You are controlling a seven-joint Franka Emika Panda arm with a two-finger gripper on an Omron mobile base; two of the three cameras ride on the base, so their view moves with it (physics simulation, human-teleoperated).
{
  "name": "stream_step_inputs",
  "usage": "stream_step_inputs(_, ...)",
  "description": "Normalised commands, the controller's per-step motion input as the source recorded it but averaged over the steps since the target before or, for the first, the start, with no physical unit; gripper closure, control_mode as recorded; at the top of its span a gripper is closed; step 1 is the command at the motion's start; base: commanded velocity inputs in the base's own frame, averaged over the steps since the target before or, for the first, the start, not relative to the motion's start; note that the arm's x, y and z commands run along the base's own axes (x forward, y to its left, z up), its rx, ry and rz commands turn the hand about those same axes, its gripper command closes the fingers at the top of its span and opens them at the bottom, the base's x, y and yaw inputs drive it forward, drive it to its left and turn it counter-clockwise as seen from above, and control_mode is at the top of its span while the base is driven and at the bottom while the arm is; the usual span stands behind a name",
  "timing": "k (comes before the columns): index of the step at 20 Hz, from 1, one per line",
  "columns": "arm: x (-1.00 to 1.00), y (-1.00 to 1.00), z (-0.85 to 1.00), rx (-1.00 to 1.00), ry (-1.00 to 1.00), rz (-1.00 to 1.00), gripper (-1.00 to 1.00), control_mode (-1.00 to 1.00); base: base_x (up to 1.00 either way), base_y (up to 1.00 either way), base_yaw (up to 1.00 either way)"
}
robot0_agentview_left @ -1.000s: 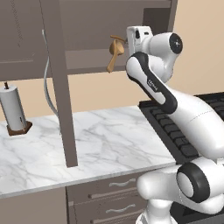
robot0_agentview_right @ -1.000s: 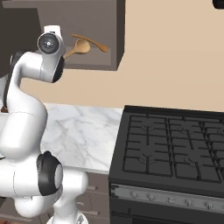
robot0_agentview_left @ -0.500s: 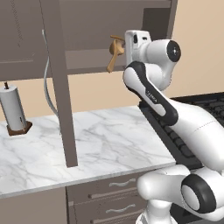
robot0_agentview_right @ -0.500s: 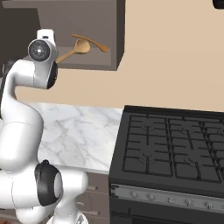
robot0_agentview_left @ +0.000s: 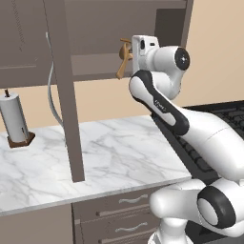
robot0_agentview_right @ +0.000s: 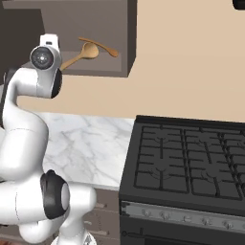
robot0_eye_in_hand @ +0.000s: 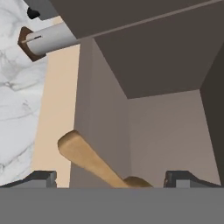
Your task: Organize the utensils by type. Pick up the wooden spoons from the counter and place them in the open cabinet. Then pick up the metallic utensils from the counter and place them in the open drawer.
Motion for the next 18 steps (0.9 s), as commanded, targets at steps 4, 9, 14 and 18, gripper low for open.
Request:
stream_step_inputs(4, 0.15, 0.25, -0.12, 0.00, 0.00, 0.00, -1.00, -1.00, 0.00, 0.00, 0.00)
stream_step_inputs(9, 0.20, 0.30, -0.12, 0.00, 0.00, 0.00, -1.00, -1.00, 0.00, 0.00, 0.00)
stream_step_inputs(14, 0.13, -0.07, -0.03, -0.04, 0.00, -0.01, -1.00, -1.00, 0.00, 0.00, 0.00)
stream_step_inputs(18, -0.04, -0.35, 0.00, -0.13, 0.00, -0.08, -1.00, -1.00, 0.00, 0.00, 0.00)
